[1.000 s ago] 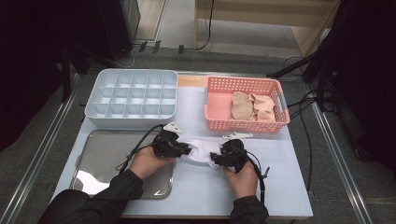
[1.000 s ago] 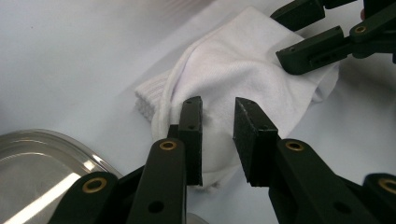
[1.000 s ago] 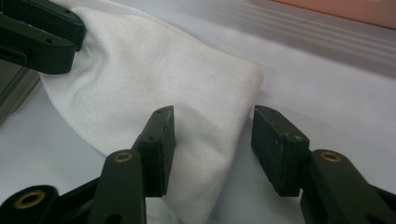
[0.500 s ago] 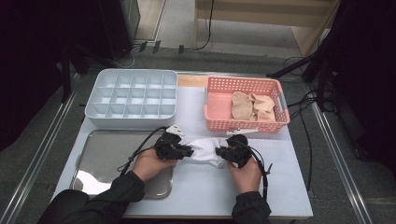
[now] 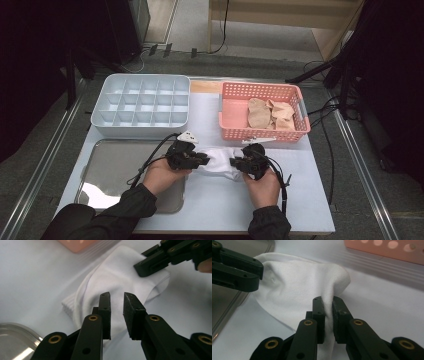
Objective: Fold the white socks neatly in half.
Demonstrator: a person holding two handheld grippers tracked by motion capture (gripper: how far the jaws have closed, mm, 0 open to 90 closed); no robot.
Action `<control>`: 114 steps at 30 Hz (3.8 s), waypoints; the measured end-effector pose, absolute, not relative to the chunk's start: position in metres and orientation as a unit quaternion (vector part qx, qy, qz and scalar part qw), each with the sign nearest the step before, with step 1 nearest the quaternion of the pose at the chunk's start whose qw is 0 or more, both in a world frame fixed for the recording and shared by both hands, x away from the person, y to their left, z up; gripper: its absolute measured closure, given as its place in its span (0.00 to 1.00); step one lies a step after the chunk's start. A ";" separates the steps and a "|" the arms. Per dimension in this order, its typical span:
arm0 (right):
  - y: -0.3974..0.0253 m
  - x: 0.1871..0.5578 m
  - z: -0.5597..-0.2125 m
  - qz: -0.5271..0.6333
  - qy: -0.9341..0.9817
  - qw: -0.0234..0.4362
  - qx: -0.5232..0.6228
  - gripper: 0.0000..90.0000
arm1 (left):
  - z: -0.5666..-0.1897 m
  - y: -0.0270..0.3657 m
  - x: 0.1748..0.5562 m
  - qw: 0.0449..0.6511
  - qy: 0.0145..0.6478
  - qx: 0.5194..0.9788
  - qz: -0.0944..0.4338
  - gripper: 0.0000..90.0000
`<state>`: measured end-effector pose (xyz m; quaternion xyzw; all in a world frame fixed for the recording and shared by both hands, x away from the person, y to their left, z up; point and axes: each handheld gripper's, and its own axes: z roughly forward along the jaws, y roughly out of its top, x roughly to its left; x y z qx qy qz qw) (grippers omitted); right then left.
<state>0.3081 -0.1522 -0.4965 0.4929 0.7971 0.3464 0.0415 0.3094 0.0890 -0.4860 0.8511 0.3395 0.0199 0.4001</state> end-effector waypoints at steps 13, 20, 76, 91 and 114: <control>-0.152 0.306 -0.488 0.359 0.796 0.039 0.485 0.93 | -0.499 0.053 0.328 0.365 0.336 0.868 0.025 0.85; -0.146 0.303 -0.479 0.383 0.790 0.040 0.476 0.93 | -0.509 0.053 0.332 0.358 0.339 0.870 0.025 0.86; -0.117 0.313 -0.475 0.389 0.799 0.011 0.459 0.92 | -0.472 0.128 0.314 0.417 0.375 0.827 0.032 0.72; -0.094 0.323 -0.481 0.376 0.818 -0.003 0.434 0.91 | -0.475 0.150 0.309 0.417 0.403 0.814 0.044 0.72; -0.077 0.331 -0.490 0.369 0.833 -0.007 0.413 0.90 | -0.482 0.158 0.304 0.409 0.419 0.809 0.049 0.72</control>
